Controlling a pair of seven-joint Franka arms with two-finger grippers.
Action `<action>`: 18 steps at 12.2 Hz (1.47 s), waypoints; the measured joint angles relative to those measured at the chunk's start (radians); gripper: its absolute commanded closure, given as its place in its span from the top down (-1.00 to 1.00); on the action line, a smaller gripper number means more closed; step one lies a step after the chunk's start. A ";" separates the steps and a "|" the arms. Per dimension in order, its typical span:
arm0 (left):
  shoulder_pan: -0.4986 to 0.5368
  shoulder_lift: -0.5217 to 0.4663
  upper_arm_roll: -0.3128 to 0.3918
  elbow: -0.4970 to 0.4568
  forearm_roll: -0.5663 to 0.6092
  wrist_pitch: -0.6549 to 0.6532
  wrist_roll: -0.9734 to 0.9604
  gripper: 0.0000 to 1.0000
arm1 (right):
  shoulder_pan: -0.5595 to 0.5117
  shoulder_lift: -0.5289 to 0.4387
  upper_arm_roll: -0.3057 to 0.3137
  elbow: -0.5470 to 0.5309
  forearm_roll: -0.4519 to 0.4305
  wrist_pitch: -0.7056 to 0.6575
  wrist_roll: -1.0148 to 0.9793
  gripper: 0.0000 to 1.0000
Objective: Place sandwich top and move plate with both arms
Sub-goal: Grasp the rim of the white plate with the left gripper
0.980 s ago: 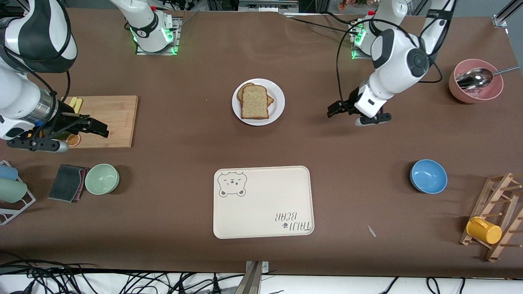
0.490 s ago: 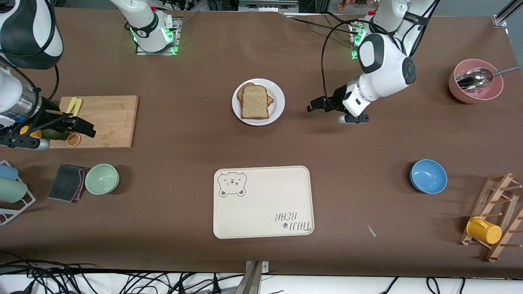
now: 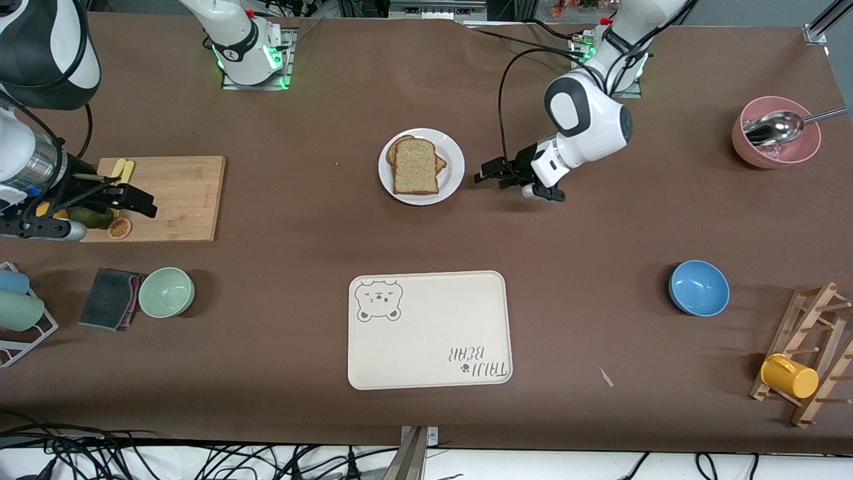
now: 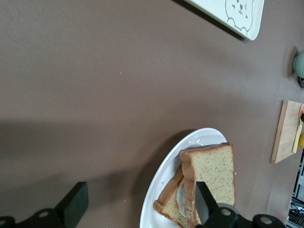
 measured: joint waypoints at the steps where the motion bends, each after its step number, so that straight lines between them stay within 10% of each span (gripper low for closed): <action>1: -0.022 0.013 -0.001 0.001 -0.093 0.014 0.078 0.98 | 0.003 0.000 0.004 0.018 0.001 -0.022 0.000 1.00; 7: -0.090 0.106 -0.005 0.008 -0.697 0.046 0.678 0.98 | 0.038 0.002 0.009 0.041 0.000 -0.046 0.033 1.00; 14: -0.168 0.141 -0.007 0.058 -0.777 0.047 0.705 0.65 | 0.039 0.008 0.009 0.042 0.000 -0.037 0.082 1.00; 18: -0.168 0.171 -0.007 0.068 -0.777 0.047 0.705 -0.09 | 0.038 0.008 0.008 0.042 0.000 -0.037 0.082 1.00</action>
